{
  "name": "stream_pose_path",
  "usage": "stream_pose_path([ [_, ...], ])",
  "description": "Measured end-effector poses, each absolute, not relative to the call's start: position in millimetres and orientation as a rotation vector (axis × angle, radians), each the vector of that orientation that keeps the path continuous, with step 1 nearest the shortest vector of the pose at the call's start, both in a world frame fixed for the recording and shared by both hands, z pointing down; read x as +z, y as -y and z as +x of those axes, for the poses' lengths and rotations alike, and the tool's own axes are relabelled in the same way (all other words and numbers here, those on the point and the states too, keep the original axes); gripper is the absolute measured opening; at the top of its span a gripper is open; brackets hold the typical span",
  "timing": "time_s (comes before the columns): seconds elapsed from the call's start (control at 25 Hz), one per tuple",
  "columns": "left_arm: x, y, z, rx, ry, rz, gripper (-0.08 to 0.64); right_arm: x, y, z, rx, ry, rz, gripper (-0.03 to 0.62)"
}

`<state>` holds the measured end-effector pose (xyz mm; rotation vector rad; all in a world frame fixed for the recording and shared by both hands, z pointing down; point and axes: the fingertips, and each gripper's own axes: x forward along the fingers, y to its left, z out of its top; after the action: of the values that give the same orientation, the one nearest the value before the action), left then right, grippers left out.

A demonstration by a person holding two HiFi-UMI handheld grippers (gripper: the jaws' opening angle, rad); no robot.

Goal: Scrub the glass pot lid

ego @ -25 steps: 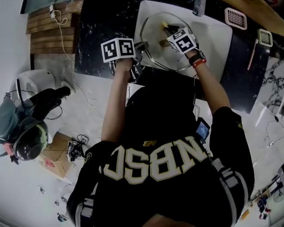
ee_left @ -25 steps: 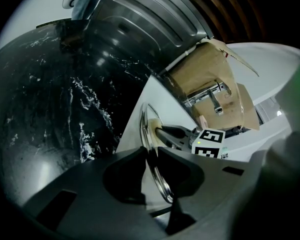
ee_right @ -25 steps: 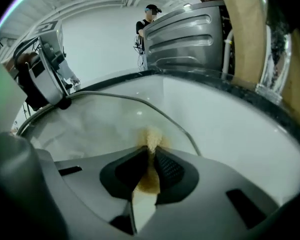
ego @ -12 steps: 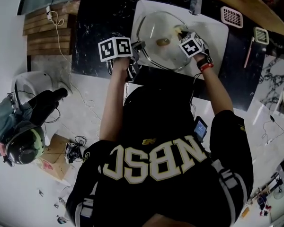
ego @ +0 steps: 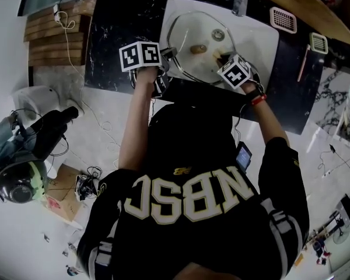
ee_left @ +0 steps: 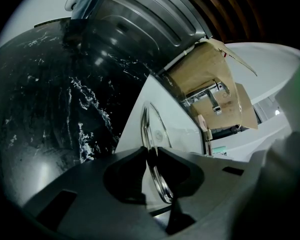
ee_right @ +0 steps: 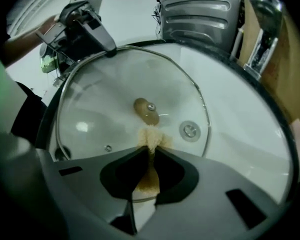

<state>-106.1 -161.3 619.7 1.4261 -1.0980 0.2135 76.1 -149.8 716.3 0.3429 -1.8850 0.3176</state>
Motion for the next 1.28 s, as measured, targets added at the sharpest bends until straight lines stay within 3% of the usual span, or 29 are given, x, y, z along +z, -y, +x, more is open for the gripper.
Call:
stream_pose_path([
  [0.8, 621, 162, -106, 0.217, 1.097, 1.416, 0.084, 683, 174, -35, 0.405, 2.186, 0.394, 0.057],
  [1.28, 621, 161, -105, 0.24, 1.092, 1.413, 0.086, 719, 240, -8, 0.355, 2.163, 0.554, 0.057],
])
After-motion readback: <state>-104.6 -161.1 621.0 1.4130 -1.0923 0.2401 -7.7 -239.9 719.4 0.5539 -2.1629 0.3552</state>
